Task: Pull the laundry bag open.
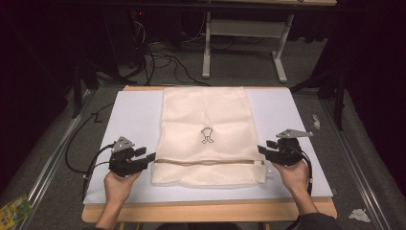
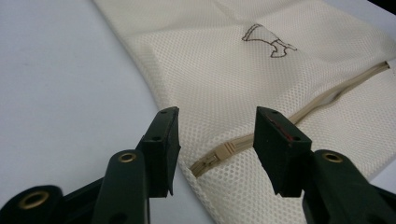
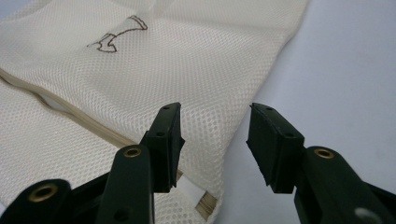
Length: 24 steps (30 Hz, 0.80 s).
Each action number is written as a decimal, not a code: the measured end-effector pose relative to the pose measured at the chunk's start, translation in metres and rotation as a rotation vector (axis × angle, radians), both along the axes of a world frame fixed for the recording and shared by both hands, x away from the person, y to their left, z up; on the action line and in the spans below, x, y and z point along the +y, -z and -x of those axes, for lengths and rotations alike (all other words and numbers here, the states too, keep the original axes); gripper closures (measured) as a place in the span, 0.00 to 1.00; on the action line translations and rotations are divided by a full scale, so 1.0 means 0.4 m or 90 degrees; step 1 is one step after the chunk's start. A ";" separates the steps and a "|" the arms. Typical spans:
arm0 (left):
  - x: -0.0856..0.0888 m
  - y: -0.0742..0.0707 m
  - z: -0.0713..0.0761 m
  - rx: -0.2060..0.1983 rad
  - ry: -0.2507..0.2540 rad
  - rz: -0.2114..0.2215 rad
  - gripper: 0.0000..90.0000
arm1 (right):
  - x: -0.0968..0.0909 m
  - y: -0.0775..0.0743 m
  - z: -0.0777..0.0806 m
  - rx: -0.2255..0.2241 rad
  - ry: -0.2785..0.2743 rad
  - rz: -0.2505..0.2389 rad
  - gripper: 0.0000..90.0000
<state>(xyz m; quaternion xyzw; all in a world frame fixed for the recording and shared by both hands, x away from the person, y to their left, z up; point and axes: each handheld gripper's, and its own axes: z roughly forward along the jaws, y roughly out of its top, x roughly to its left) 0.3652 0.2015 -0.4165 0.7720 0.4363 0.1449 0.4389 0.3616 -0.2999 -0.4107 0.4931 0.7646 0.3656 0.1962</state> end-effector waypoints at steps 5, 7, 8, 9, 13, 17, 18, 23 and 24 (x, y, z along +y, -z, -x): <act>0.023 -0.016 0.005 -0.020 -0.017 -0.003 0.56 | -0.028 -0.010 0.013 -0.012 0.013 -0.019 0.63; 0.031 -0.018 0.007 -0.027 -0.023 -0.005 0.56 | -0.038 -0.012 0.016 -0.015 0.021 -0.028 0.63; 0.035 -0.019 0.008 -0.028 -0.026 -0.007 0.56 | -0.044 -0.013 0.018 -0.017 0.025 -0.032 0.63; 0.039 -0.019 0.008 -0.029 -0.029 -0.007 0.56 | -0.049 -0.013 0.020 -0.020 0.030 -0.035 0.63; 0.057 -0.019 0.007 -0.035 -0.043 -0.008 0.55 | -0.073 -0.016 0.029 -0.028 0.043 -0.043 0.63; 0.075 -0.018 0.005 -0.041 -0.058 -0.011 0.54 | -0.104 -0.017 0.037 -0.031 0.059 -0.051 0.63; 0.078 -0.017 0.005 -0.043 -0.063 -0.011 0.54 | -0.111 -0.016 0.039 -0.031 0.063 -0.054 0.63; 0.089 -0.010 0.004 -0.044 -0.073 -0.010 0.54 | -0.144 -0.007 0.050 -0.035 0.085 -0.073 0.63; 0.090 -0.008 0.003 -0.045 -0.075 -0.009 0.53 | -0.149 -0.005 0.052 -0.034 0.089 -0.075 0.63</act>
